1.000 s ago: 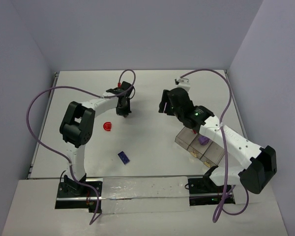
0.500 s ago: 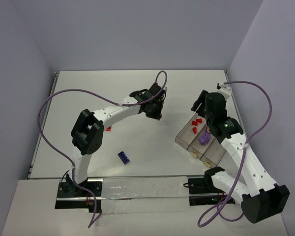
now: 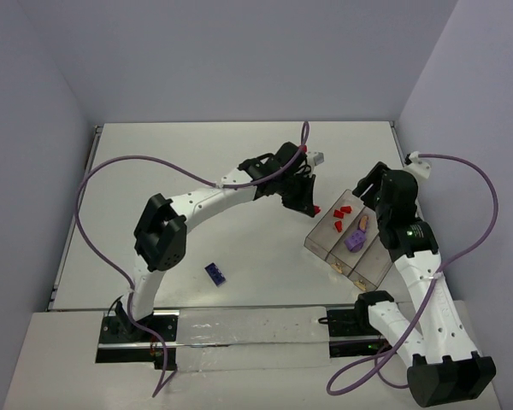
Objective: Sort the legos into containers by color
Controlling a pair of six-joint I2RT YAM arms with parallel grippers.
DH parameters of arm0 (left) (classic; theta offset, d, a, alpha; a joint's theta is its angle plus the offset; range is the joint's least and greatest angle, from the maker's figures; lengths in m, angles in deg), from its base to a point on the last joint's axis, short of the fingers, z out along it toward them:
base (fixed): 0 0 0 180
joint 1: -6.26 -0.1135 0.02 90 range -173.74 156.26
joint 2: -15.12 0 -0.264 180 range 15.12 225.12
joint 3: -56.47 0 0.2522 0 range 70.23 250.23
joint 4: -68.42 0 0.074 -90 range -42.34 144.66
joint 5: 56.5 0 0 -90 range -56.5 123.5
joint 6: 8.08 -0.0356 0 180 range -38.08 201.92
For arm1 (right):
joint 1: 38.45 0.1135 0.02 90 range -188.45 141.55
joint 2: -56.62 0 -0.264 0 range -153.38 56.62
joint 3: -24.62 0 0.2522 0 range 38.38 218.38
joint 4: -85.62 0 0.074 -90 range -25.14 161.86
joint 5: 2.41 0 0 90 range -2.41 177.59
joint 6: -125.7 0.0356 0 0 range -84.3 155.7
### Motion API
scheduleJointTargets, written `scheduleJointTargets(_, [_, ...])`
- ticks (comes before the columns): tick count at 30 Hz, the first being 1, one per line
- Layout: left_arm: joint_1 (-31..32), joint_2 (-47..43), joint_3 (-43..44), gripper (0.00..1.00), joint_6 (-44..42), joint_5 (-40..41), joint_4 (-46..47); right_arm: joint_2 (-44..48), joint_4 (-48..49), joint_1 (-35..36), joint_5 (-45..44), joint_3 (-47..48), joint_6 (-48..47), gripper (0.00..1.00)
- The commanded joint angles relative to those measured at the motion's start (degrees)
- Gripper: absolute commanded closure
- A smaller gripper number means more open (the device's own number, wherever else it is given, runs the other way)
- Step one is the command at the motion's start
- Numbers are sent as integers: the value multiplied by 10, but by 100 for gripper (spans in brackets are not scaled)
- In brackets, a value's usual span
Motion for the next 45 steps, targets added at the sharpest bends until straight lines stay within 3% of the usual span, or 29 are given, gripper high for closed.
scheduleJointTargets(1, [16,41,56,100,35,-41,44,15,0,-9,1,13,-9,31])
scheduleJointTargets(12, [25,120,128,98,76,-71,72,39,-20,-19,-12,15,-22,31])
scheduleJointTargets(14, [25,132,141,92,74,-71,67,41,-22,-22,-13,16,-25,30])
scheduleJointTargets(16, [25,135,142,76,71,-74,68,40,-24,-24,-11,18,-26,30])
scheduleJointTargets(19, [26,139,141,61,66,-84,69,39,-25,-25,-12,20,-29,30])
scheduleJointTargets(25, [26,139,140,39,63,-89,66,39,-27,-29,-11,21,-32,30])
scheduleJointTargets(28, [26,121,141,37,52,-69,51,39,-27,-30,-9,21,-31,30])
scheduleJointTargets(30, [26,101,135,37,38,-12,25,39,-26,-30,-9,22,-30,30])
scheduleJointTargets(33, [22,27,66,36,3,105,3,34,-24,-30,-3,23,-32,30])
scheduleJointTargets(34, [22,19,62,32,2,139,-2,33,-23,-30,-3,23,-31,30])
scheduleJointTargets(38, [-23,-93,-87,11,11,278,-19,27,-13,-30,10,20,-30,30])
scheduleJointTargets(41, [-95,-167,-196,2,65,310,-12,27,-5,-31,20,17,-25,30])
scheduleJointTargets(45, [-168,-234,-299,1,115,374,-13,26,0,-30,28,13,-26,30])
